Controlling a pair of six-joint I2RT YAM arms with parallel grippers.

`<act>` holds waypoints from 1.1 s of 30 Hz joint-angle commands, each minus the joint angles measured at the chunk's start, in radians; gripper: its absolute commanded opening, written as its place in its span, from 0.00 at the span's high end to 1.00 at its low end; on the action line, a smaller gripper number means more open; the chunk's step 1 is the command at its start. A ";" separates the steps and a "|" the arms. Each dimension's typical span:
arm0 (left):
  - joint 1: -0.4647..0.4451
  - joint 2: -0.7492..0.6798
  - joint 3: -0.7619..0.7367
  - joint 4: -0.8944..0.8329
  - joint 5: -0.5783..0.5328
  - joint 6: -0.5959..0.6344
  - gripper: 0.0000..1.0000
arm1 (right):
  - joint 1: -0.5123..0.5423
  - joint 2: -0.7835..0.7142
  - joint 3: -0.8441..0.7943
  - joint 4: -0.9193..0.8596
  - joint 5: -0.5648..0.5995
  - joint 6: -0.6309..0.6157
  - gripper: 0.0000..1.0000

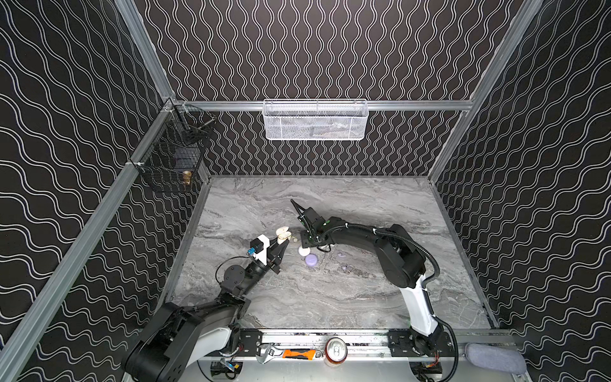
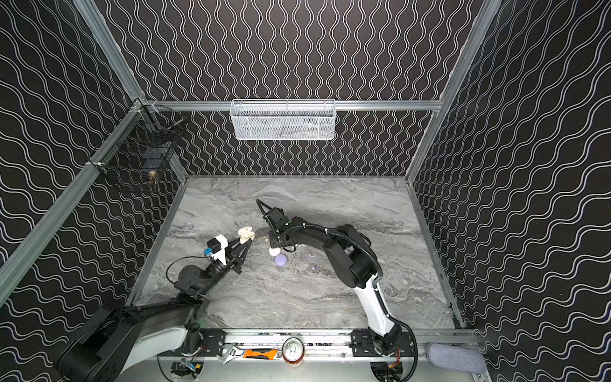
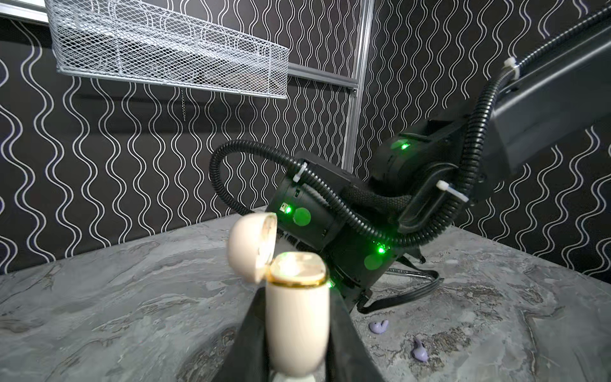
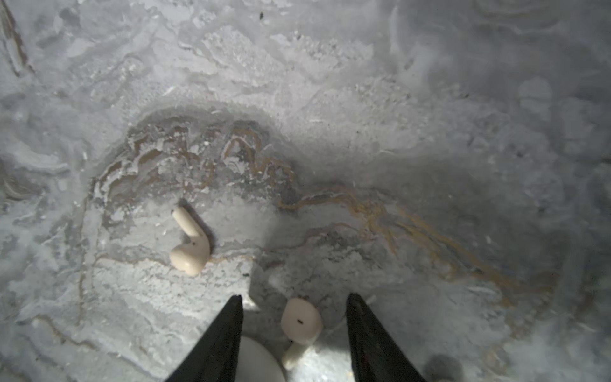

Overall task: Insert the wireless bluetooth earbuds into the charging case
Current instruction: 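Move the right gripper toward the white earbuds while the left holds the open case, then lower the right gripper and close it on a white earbud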

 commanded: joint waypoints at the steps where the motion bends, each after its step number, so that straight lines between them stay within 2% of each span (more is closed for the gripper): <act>1: 0.002 -0.017 0.000 -0.018 -0.021 0.011 1.00 | 0.005 0.015 0.008 -0.074 0.065 0.010 0.48; 11: 0.001 -0.014 0.002 -0.015 -0.029 0.005 1.00 | 0.038 -0.038 -0.053 -0.106 0.151 0.020 0.53; 18: 0.001 -0.027 0.004 -0.033 -0.026 0.010 1.00 | 0.042 -0.060 -0.082 -0.107 0.167 0.022 0.57; 33: 0.001 -0.033 0.011 -0.041 -0.012 0.012 1.00 | 0.045 0.027 -0.016 -0.106 0.150 0.003 0.58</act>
